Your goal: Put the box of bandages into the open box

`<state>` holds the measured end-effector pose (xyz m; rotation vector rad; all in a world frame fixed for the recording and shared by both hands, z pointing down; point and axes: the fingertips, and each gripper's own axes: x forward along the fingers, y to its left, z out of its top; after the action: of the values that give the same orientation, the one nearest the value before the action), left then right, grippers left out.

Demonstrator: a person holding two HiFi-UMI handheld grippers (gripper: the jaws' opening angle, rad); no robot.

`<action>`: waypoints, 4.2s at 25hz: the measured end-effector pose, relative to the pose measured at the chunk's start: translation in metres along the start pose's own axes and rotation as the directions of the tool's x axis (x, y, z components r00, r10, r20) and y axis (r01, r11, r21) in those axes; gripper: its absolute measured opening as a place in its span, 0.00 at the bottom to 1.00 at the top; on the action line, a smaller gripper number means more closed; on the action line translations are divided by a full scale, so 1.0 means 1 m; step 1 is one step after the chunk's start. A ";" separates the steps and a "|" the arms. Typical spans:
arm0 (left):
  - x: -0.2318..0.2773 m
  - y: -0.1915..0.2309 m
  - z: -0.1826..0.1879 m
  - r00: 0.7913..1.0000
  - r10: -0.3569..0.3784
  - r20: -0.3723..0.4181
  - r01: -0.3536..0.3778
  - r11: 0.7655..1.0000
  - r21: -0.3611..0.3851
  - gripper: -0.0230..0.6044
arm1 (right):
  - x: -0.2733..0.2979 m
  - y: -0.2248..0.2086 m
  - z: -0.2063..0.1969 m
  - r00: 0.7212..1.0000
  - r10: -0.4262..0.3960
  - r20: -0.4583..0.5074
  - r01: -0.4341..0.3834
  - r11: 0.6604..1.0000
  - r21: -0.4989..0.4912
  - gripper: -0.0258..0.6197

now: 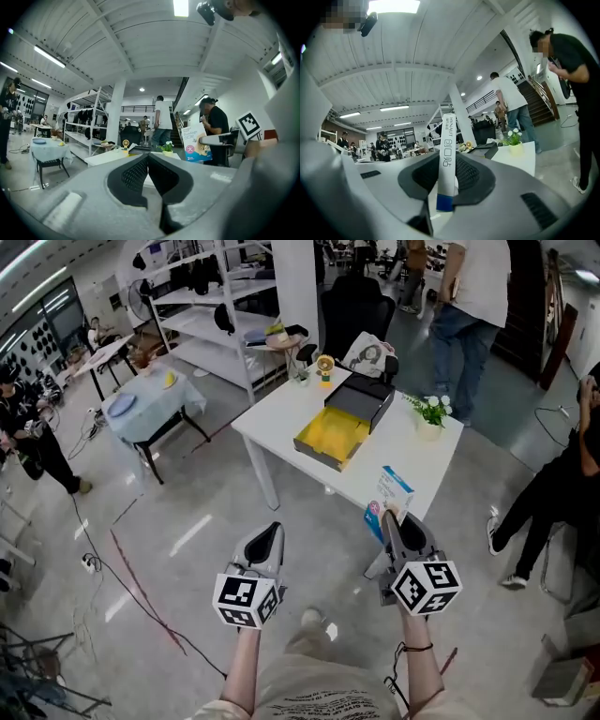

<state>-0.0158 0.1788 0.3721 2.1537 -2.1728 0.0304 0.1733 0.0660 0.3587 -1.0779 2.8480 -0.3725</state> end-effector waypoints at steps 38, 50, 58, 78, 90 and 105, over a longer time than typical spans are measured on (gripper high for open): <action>0.262 0.149 -0.018 0.992 -0.091 -0.090 0.087 0.995 -0.050 0.07 | 0.276 -0.087 -0.016 0.999 -0.027 -0.045 0.036 0.979 0.199 0.16; 0.362 0.165 -0.047 0.961 -0.171 -0.217 0.158 0.985 -0.075 0.07 | 0.366 -0.125 -0.050 0.978 0.037 -0.207 0.036 0.941 0.338 0.16; 0.408 0.163 -0.069 0.932 -0.243 -0.270 0.225 0.970 -0.095 0.07 | 0.406 -0.120 -0.087 0.937 0.170 -0.304 -0.004 0.878 0.479 0.16; 0.429 0.162 -0.113 0.858 -0.323 -0.400 0.273 0.946 -0.176 0.07 | 0.434 -0.135 -0.149 0.840 0.187 -0.509 0.253 0.695 0.673 0.16; 0.438 0.160 -0.115 0.802 -0.413 -0.431 0.366 0.911 -0.192 0.07 | 0.438 -0.137 -0.168 0.799 0.166 -0.579 0.370 0.623 0.689 0.16; 0.450 0.157 -0.120 0.752 -0.486 -0.446 0.454 0.872 -0.185 0.07 | 0.435 -0.142 -0.181 0.756 0.059 -0.651 0.476 0.632 0.611 0.18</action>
<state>-0.1711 -0.2594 0.5305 2.2790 -1.3062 0.4092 -0.0895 -0.2877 0.5767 -1.2321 2.4252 -2.0854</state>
